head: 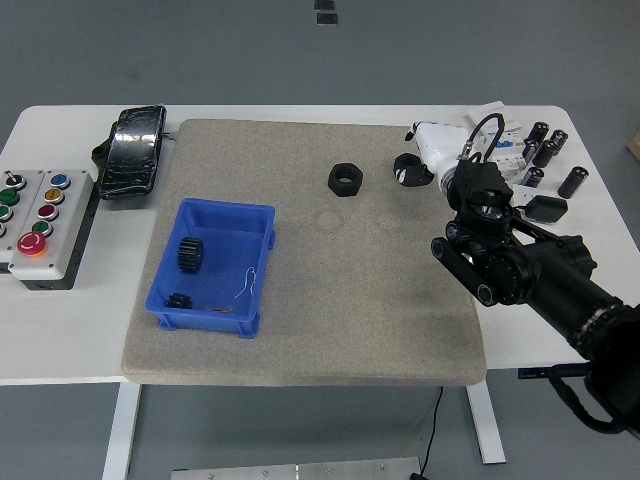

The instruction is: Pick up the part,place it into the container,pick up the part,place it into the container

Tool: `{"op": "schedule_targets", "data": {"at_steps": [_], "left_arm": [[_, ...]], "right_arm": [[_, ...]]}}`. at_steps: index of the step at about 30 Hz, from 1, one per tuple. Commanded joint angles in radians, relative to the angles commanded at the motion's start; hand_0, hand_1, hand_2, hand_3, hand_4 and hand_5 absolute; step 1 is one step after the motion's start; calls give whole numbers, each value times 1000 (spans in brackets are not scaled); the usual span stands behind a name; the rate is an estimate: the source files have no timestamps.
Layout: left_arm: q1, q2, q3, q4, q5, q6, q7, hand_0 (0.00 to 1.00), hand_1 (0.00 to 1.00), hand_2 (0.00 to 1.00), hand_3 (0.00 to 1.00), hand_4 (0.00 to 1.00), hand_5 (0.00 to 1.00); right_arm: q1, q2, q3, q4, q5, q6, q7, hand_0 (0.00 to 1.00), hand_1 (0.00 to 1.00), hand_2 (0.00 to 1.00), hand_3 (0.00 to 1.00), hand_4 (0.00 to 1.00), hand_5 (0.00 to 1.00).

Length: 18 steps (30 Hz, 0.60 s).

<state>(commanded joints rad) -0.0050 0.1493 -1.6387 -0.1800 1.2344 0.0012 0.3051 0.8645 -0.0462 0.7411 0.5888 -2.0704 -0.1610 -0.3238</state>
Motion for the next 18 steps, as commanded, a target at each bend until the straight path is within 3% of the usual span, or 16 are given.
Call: {"op": "schedule_targets", "data": {"at_steps": [9, 13, 18], "left_arm": [[3, -2, -2, 0, 3, 0, 1, 628, 632, 604, 636, 589, 338], [5, -3, -3, 0, 3, 0, 0, 628, 632, 604, 636, 589, 338], [10, -6, -6, 0, 3, 0, -1, 628, 632, 604, 636, 589, 338]], "right_arm": [[-9, 6, -39, -1, 41, 21, -1, 660, 739, 803, 749, 732, 389], [-39, -8, -3, 52, 28, 18, -11, 657, 741, 799, 747, 728, 390], [-121, -41, 106, 168, 66, -55, 23, 657, 741, 799, 747, 728, 390]]}}
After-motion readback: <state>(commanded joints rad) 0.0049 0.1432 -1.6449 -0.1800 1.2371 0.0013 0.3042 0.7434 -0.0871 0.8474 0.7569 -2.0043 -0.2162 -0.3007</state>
